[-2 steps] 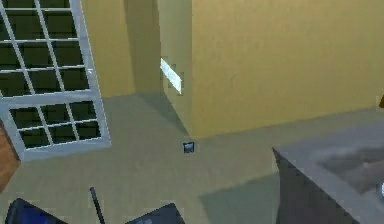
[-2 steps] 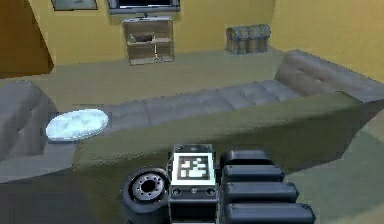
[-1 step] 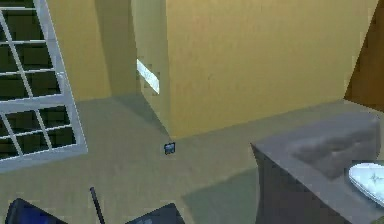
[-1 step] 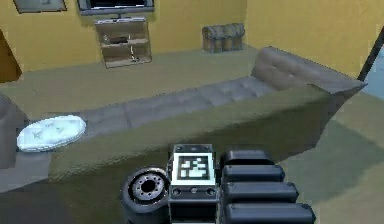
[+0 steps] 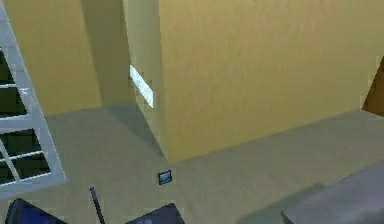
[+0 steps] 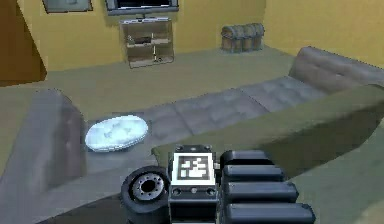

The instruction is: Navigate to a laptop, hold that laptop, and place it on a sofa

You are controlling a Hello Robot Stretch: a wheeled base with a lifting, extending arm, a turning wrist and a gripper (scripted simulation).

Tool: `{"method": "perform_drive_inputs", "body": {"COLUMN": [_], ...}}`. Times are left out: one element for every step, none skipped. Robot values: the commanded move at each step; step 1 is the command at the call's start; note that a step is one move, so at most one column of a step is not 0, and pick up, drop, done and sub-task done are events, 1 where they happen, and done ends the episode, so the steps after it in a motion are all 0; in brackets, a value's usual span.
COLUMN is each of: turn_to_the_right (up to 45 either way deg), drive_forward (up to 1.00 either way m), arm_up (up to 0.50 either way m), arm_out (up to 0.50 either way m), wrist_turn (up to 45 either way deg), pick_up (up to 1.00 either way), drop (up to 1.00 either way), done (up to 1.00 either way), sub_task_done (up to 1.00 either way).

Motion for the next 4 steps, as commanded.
{"method": "perform_drive_inputs", "body": {"turn_to_the_right": [0.0,45.0,21.0,0.0], "drive_forward": [0.9,0.0,0.0,1.0], "arm_up": [0.0,0.0,0.0,0.0], "arm_out": [0.0,0.0,0.0,0.0], "wrist_turn": [0.0,0.0,0.0,0.0], "pick_up": [0.0,0.0,0.0,0.0], "drop": [0.0,0.0,0.0,0.0], "done": [0.0,0.0,0.0,0.0], "sub_task_done": [0.0,0.0,0.0,0.0]}}
